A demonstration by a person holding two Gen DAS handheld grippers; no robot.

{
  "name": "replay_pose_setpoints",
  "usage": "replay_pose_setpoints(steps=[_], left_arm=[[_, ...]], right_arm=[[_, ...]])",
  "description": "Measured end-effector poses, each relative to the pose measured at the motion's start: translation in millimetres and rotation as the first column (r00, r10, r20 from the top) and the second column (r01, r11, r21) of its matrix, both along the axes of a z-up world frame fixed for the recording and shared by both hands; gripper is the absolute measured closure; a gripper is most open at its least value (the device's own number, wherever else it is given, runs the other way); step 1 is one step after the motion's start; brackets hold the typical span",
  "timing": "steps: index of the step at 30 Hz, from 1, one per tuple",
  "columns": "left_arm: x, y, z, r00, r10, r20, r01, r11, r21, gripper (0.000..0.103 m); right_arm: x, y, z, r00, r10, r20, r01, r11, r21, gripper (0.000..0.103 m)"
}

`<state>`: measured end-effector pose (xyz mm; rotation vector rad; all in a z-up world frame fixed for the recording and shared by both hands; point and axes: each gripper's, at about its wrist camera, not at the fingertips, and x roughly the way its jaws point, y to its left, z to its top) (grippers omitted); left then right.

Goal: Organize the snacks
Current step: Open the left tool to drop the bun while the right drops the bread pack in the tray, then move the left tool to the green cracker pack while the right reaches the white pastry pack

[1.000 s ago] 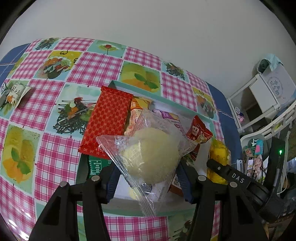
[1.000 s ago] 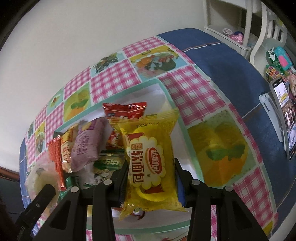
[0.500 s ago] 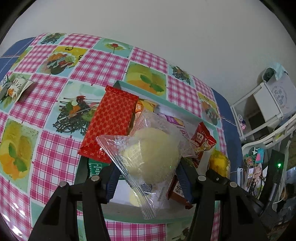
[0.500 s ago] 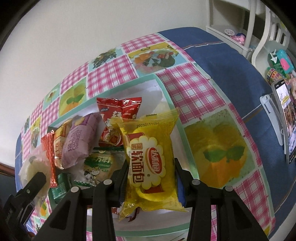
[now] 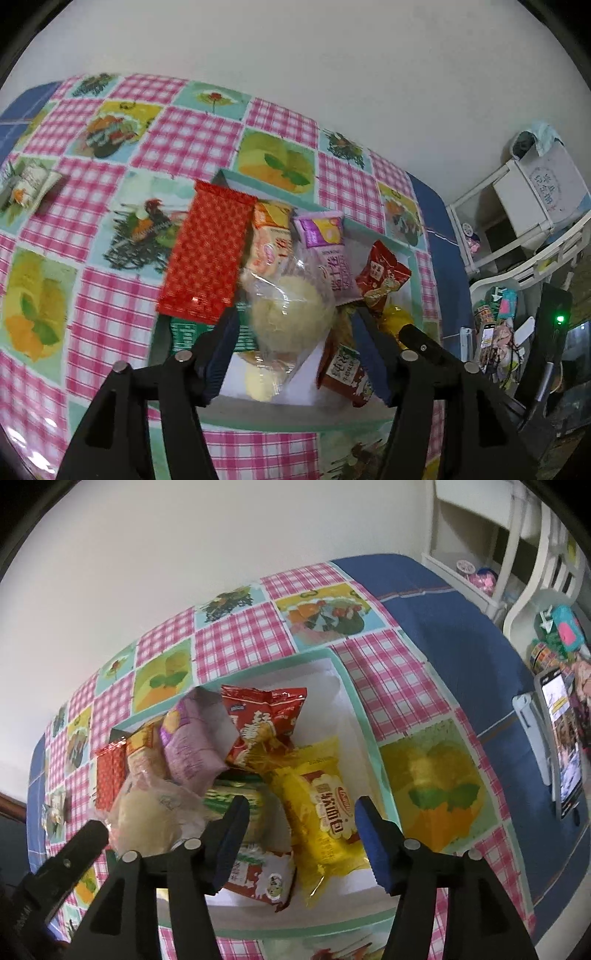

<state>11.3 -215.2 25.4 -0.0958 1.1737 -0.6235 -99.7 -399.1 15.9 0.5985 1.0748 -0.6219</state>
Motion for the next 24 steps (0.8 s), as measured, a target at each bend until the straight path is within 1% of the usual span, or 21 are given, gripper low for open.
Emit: replay_pose_setpoints(steps=[4,5,6,9,13,14,17,21,24], left_arm=[[2.5,13.0,7.7,0.999,0.029,0.036,-0.031,0.997,0.069,0.034],[4.3,16.1,8.6,0.998,0.036,0.046,-0.040,0.995,0.092,0.031],[6.2,20.3,9.4,0.997,0.042,0.060,-0.049,0.992,0.118,0.028],[13.1,32.3,10.1,0.994,0.057,0.096,-0.074,0.981,0.180,0.025],[22.3,45.4,11.6,0.988,0.068,0.136,-0.099,0.965,0.242,0.020],[25.2,48.9,12.1,0.987,0.074,0.146,-0.109,0.962,0.249,0.019],[31.5,57.7,15.4,0.979,0.089,0.185,-0.138,0.953,0.270,0.011],[37.5,67.7,19.6,0.969,0.099,0.228,-0.165,0.941,0.295,0.009],[41.7,77.2,21.6,0.961,0.115,0.252,-0.193,0.932,0.308,0.006]], right_arm=[[4.5,11.8,8.1,1.000,0.029,-0.002,-0.029,1.000,0.000,0.037],[7.0,18.4,10.8,0.999,0.043,-0.004,-0.043,0.999,-0.003,0.037],[8.8,22.6,12.2,0.999,0.053,-0.007,-0.053,0.999,-0.005,0.037],[16.0,38.7,17.0,0.996,0.094,-0.007,-0.094,0.996,-0.005,0.037],[27.1,60.8,22.9,0.989,0.148,-0.001,-0.148,0.989,-0.013,0.034],[29.5,66.2,23.8,0.988,0.157,0.003,-0.157,0.988,-0.013,0.032],[37.5,81.5,25.3,0.983,0.182,0.014,-0.182,0.983,-0.013,0.029],[49.4,101.3,25.4,0.973,0.229,-0.003,-0.229,0.973,-0.033,0.018],[55.5,113.8,26.8,0.968,0.252,-0.001,-0.252,0.967,-0.037,0.017]])
